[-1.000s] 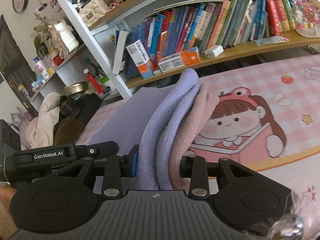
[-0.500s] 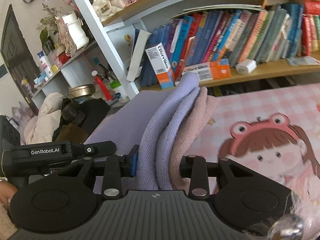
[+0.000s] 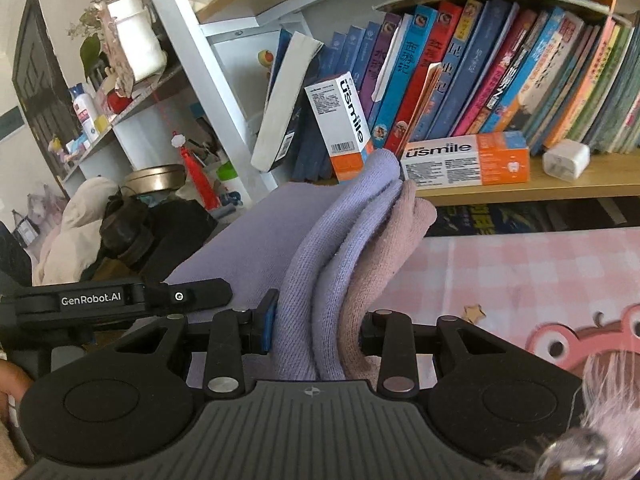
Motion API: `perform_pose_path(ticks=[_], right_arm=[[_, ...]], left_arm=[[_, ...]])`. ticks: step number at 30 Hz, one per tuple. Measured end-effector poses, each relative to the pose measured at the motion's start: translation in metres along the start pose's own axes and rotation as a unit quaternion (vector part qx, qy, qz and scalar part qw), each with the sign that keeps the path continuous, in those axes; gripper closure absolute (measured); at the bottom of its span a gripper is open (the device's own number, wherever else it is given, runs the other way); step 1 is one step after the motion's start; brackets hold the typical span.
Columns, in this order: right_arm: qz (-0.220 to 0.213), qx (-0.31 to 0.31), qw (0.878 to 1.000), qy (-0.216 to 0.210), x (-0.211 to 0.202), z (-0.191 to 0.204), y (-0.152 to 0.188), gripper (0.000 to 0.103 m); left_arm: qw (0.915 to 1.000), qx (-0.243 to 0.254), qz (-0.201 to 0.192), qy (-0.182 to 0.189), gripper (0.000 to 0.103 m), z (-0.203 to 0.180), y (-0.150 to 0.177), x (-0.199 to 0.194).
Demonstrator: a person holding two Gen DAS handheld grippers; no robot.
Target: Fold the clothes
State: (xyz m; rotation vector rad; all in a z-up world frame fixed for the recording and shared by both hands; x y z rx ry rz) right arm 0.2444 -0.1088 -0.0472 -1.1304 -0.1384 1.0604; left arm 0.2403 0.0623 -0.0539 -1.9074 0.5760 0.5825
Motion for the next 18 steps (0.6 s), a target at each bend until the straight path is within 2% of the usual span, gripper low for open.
perform_pose_path(ticks=[5,8,10,11,13,15,18], right_arm=[[0.029,0.045,0.998,0.015,0.027,-0.031,0.018,0.07],[0.033,0.082,0.996,0.019,0.029,-0.046,0.028,0.065],[0.027,0.103,0.994,0.02,0.026,-0.052,0.029,0.054],[0.026,0.107,0.994,0.023,0.024,-0.054,0.029,0.052],[0.026,0.104,0.994,0.037,0.02,-0.055,0.028,0.037],[0.028,0.1,0.993,0.058,0.014,-0.055,0.028,0.028],[0.028,0.082,0.993,0.08,0.002,-0.051,0.026,0.022]], left_arm=[[0.9989,0.011,0.041,-0.019,0.05,0.012,0.013,0.033],[0.9988,0.012,0.042,-0.021,0.046,0.016,0.019,0.036],[0.9987,0.013,0.044,-0.023,0.044,0.017,0.019,0.035],[0.9985,0.016,0.044,-0.029,0.041,0.017,0.019,0.035],[0.9978,0.025,0.043,-0.045,0.033,0.016,0.018,0.032],[0.9969,0.035,0.041,-0.056,0.027,0.016,0.018,0.029],[0.9959,0.044,0.034,-0.071,0.021,0.017,0.018,0.019]])
Point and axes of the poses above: each gripper's, at about its wrist camera, not at the fingertips, and x roughly the way its jaws point, z to its left, y to its underside, the point moved 8 cm from there along x, roughly the way its jaws point, and after that the axes turned 10 degrees about -y, right-handed, at the moved point
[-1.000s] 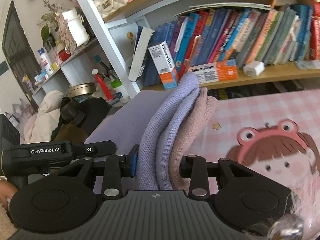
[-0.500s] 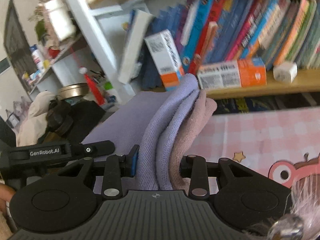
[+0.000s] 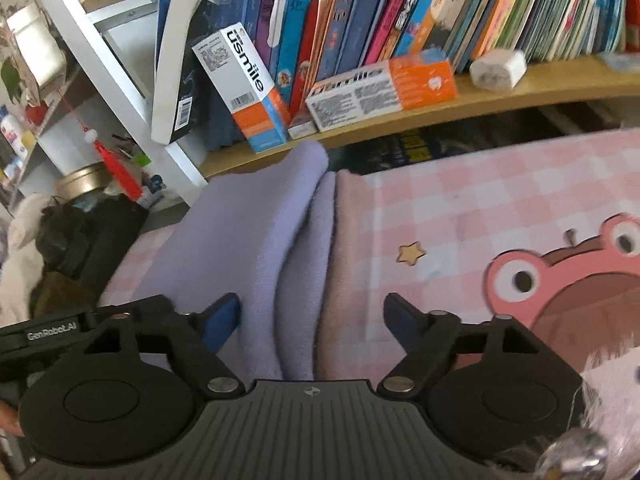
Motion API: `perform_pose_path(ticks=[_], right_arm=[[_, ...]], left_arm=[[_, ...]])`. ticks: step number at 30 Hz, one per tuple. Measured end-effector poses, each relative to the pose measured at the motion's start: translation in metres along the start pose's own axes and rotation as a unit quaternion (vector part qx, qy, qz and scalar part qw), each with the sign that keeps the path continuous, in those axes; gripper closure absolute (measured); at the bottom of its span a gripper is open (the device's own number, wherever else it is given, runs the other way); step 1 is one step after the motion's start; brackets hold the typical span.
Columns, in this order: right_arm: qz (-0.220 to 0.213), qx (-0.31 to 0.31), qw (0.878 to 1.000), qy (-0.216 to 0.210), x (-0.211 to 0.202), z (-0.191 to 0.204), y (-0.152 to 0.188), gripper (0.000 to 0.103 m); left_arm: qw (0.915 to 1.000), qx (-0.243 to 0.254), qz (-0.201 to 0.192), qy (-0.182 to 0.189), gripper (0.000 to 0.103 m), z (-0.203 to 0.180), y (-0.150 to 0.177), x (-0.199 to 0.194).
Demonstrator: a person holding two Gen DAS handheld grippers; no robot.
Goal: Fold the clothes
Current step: 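Set the folded sweater down and open both grippers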
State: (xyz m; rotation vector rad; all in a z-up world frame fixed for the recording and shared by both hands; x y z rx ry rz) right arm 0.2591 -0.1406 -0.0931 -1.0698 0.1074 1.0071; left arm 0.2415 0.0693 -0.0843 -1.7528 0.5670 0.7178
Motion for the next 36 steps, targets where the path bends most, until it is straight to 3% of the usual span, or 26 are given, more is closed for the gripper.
perform_pose_path(ticks=[6,10,15,30,36], right_arm=[[-0.016,-0.047,0.998,0.045,-0.03,0.011,0.004,0.015],[-0.025,-0.066,0.995,0.064,-0.047,0.02,0.012,0.009],[-0.033,-0.086,0.992,0.083,-0.061,0.029,0.019,0.0],[-0.029,-0.076,0.988,0.135,-0.091,0.034,0.06,0.0],[-0.024,-0.062,0.99,0.127,-0.097,0.033,0.073,0.0]], left_arm=[[0.9982,0.037,-0.032,-0.034,0.017,-0.002,0.004,-0.032],[0.9954,0.053,-0.059,-0.055,0.009,-0.006,0.007,-0.054],[0.9928,0.075,-0.067,-0.064,0.007,-0.014,0.012,-0.067],[0.9898,0.065,-0.065,-0.109,0.005,-0.016,0.049,-0.092],[0.9895,0.069,-0.061,-0.111,0.005,-0.021,0.064,-0.096]])
Point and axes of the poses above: each gripper's, at about its wrist camera, not at the fingertips, and x roughly the way its jaws point, z to its left, y to its underside, the point moved 8 cm from there along x, roughly the way its jaws point, and after that the axes turned 10 degrees about -y, right-handed, at the moved point
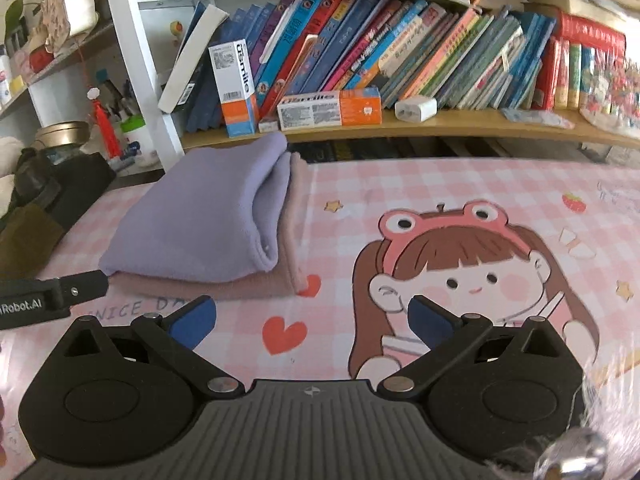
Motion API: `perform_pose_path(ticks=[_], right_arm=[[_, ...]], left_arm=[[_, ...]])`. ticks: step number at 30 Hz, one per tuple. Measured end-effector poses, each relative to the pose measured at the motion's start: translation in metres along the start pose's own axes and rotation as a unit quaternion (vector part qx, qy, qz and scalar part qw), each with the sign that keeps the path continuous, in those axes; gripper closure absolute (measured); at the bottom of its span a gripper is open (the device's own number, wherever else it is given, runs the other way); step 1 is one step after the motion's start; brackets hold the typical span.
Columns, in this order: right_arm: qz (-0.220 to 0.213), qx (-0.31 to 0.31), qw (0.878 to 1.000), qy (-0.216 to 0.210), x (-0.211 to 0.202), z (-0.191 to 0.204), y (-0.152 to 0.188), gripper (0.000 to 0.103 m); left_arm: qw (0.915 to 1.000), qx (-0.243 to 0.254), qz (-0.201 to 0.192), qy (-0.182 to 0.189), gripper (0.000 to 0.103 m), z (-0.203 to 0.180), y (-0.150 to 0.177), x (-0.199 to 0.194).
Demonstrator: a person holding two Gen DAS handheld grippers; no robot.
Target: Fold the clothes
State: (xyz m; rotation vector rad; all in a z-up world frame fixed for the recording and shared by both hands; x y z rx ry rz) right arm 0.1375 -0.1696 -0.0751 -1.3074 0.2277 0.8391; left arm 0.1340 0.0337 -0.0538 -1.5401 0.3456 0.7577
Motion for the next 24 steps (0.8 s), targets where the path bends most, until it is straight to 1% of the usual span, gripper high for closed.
perform_pose_path(ticks=[3,12,24], right_arm=[[0.005,0.001,1.0,0.006,-0.001,0.0,0.004,0.0],[0.017,-0.002,1.0,0.002,0.0,0.007,0.013,0.0],[0.019,0.001,1.0,0.006,-0.002,0.007,0.014,0.0]], left_arm=[[1.0,0.006,0.001,0.003,0.005,-0.004,0.003,-0.002],[0.9997,0.022,0.01,0.008,0.005,-0.009,0.017,-0.005],[0.9998,0.017,0.003,0.008,0.004,-0.008,0.015,-0.011]])
Point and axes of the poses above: each gripper's, at about its wrist camera, not at the fingertips, and x roughly the way its jaws point, z to its left, y to its underside, the point moved 8 cm from there along x, roughly the way its jaws point, and after that the axes turned 10 degrees about -y, right-handed, at the moved point
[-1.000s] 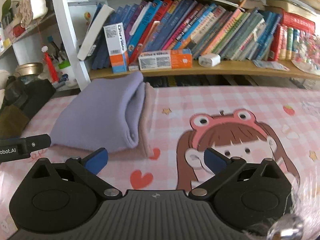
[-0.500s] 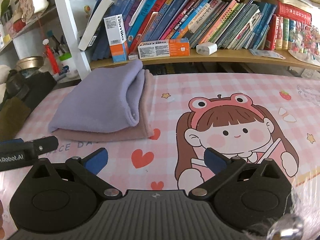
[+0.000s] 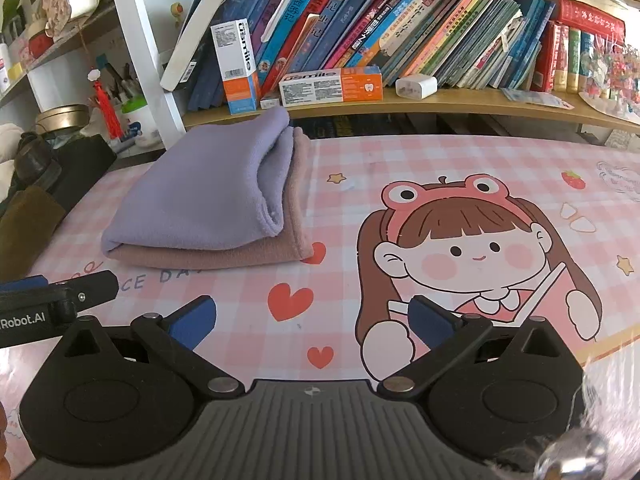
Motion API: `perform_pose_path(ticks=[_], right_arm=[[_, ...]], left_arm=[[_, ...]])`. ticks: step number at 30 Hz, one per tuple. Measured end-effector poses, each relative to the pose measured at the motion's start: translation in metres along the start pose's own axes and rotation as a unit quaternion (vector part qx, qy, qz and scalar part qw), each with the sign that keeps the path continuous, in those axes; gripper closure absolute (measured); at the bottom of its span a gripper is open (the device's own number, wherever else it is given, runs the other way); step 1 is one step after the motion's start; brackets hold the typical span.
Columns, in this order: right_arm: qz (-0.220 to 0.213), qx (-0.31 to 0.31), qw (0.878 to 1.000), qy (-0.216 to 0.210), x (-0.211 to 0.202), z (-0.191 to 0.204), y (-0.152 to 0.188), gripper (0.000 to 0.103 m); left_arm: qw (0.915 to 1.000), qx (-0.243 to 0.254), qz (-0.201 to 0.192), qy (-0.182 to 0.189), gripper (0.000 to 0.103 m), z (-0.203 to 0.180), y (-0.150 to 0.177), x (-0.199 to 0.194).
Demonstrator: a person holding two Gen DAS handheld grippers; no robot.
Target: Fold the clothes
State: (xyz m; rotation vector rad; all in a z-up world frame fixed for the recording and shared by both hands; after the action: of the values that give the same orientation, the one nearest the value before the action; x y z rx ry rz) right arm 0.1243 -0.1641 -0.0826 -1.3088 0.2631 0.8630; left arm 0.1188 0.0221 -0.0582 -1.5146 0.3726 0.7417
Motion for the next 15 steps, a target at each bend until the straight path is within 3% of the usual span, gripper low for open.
perform_pose_path(ticks=[15], right_arm=[[0.003,0.007,1.0,0.006,-0.0042,-0.0022,0.0036,0.0]], left_arm=[[1.0,0.0,0.002,0.003,0.0,-0.0006,0.0002,-0.0019]])
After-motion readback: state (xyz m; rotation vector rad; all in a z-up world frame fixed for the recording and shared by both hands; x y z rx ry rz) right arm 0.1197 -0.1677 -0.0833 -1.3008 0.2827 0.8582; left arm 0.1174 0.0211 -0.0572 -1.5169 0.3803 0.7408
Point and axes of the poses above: each gripper's, at about its wrist camera, not at the fingertips, and x roughly the way its jaws point, z to its left, y to its underside, the point moved 8 cm from there along x, roughly the way its jaws point, and after that the axes turned 10 degrees about -y, right-handed, at the moved point
